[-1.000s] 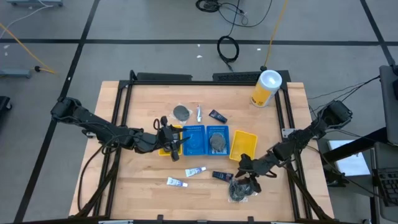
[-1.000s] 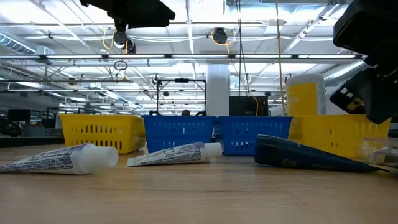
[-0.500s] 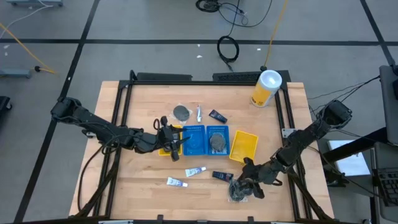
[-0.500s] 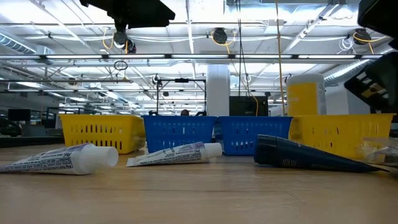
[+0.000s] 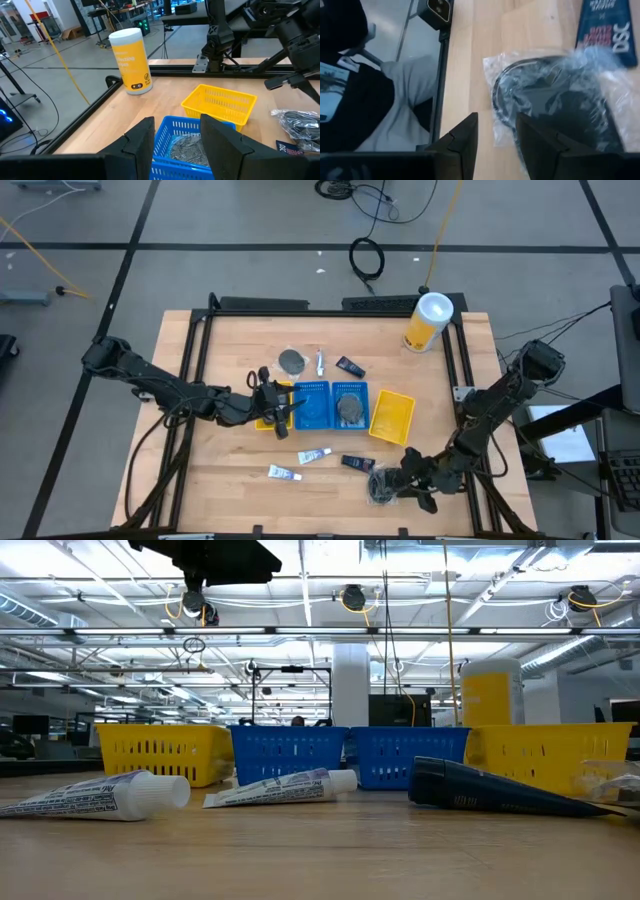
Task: Pick & Place Travel size toiletries
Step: Put the hairbrush into the right blue bin
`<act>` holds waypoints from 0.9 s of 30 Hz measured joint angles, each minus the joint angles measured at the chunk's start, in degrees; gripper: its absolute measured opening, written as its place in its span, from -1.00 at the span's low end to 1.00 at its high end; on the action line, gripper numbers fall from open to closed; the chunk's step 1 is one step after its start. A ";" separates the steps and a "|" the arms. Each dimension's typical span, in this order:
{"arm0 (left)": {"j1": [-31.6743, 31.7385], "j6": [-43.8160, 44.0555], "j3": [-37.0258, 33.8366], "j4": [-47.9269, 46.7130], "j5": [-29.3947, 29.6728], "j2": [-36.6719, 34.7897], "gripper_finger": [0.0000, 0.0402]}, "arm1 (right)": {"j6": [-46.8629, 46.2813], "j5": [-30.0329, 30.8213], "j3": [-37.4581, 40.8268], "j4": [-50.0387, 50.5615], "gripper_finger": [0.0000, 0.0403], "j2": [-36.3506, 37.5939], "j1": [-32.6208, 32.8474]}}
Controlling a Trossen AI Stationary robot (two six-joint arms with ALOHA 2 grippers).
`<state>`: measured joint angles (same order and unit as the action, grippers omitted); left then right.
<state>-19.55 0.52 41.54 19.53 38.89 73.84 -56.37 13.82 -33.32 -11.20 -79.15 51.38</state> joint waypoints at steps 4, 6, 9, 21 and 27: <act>0.02 0.17 0.00 0.02 -0.01 0.00 -0.21 | -5.18 -0.27 -0.02 3.44 -0.39 0.00 1.59; 0.02 0.23 0.00 0.02 0.00 0.00 -0.21 | -8.63 -0.32 -0.02 6.90 -0.39 0.00 2.27; 0.01 0.24 0.00 0.02 -0.01 0.00 -0.21 | -12.18 -0.33 -0.02 10.43 -0.39 0.00 2.94; 0.00 0.26 0.00 0.04 0.00 0.00 -0.21 | -13.29 -0.04 -0.02 22.51 -0.39 1.46 0.60; 0.00 0.26 0.00 0.02 0.00 0.00 -0.21 | -8.80 1.21 -0.02 24.30 -0.39 4.38 -2.21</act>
<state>-19.55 0.78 41.54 19.55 38.89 73.84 -65.17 15.03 -33.34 13.10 -74.78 49.17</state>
